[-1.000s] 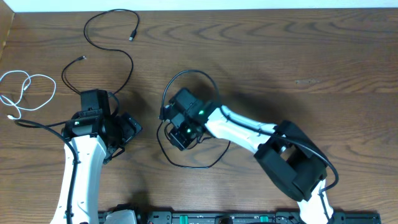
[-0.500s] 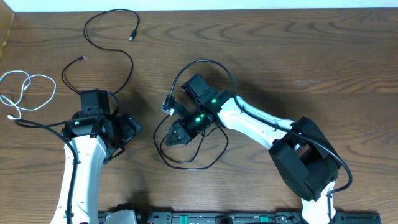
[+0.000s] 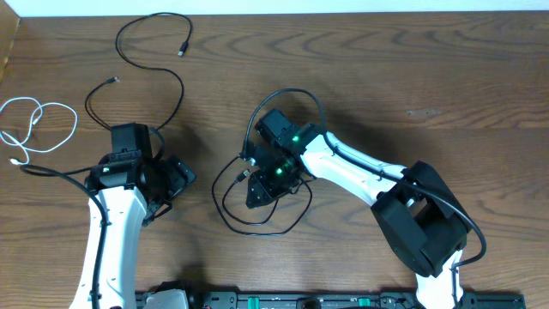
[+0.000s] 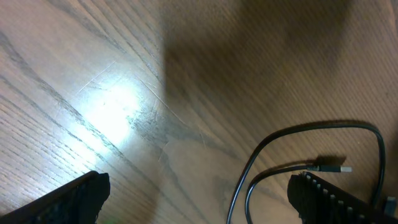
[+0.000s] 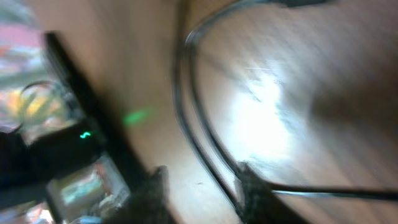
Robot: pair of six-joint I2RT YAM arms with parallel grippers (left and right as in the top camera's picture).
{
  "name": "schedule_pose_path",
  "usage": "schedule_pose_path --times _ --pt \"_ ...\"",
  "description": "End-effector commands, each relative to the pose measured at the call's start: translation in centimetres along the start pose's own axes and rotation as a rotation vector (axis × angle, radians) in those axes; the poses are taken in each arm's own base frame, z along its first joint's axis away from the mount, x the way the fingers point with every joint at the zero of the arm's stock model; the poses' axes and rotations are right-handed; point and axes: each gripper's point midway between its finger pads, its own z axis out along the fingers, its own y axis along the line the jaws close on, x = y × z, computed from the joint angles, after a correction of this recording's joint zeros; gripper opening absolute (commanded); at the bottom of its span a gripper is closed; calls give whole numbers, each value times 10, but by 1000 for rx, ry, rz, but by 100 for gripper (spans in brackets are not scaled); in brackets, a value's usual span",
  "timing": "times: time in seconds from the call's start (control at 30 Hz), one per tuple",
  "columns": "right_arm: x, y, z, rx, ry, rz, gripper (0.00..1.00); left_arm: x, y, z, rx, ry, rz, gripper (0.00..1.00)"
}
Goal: Untangle cables
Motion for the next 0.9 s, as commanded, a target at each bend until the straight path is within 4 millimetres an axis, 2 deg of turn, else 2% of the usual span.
schedule_pose_path --times 0.0,0.27,0.37,0.53,0.7,0.87 --pt "1 -7 -1 110 -14 -27 54 -2 3 0 -15 -2 -9 96" --pt "8 -5 22 313 -26 -83 72 -2 3 0 -15 -2 -9 97" --pt "6 2 29 348 -51 -110 73 -2 3 0 -15 -2 -9 96" --pt "-2 25 43 327 -94 -223 76 -2 3 0 -15 -2 -9 96" --pt "-11 30 48 415 -161 -287 79 -2 3 0 -15 -2 -9 96" --pt "-18 42 53 393 -202 -301 77 -2 3 0 -15 -2 -9 96"
